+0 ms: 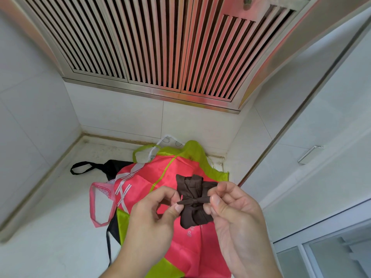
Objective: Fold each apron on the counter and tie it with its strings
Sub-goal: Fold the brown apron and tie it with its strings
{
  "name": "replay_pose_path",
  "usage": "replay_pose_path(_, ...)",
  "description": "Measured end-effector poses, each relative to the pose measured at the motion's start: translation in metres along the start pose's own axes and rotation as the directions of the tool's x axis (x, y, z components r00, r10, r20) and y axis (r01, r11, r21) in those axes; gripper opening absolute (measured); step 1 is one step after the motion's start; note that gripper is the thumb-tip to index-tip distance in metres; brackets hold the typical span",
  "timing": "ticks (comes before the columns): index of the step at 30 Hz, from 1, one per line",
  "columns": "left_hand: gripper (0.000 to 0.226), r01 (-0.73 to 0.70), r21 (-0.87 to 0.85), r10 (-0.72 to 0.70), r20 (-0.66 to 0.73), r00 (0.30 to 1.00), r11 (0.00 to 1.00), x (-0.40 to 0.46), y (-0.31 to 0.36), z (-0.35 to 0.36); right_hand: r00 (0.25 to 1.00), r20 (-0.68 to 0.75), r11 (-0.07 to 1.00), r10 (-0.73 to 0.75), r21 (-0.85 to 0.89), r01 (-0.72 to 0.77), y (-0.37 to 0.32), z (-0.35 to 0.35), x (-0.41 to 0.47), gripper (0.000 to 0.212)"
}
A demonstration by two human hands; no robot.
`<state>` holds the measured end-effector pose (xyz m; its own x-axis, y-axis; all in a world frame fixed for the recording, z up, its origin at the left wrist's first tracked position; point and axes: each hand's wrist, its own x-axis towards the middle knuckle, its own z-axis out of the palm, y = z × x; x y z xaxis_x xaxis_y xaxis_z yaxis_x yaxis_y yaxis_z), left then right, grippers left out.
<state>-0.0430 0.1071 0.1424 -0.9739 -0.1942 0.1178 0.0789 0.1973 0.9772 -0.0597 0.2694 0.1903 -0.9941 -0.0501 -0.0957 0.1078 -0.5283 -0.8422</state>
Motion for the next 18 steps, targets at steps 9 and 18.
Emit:
replay_pose_path(9, 0.044, 0.538, -0.453, -0.293, 0.504, 0.812, 0.711, 0.007, -0.004, -0.015, 0.971, 0.196, 0.845, -0.134, -0.490, 0.216, 0.004, 0.006, -0.011, 0.015)
replay_pose_path(18, 0.037, 0.285, -0.332, -0.207, 0.252, 0.945, 0.899, 0.006, 0.013, -0.031, 0.960, 0.279, 0.838, 0.011, -0.527, 0.143, 0.002, 0.015, -0.014, 0.006)
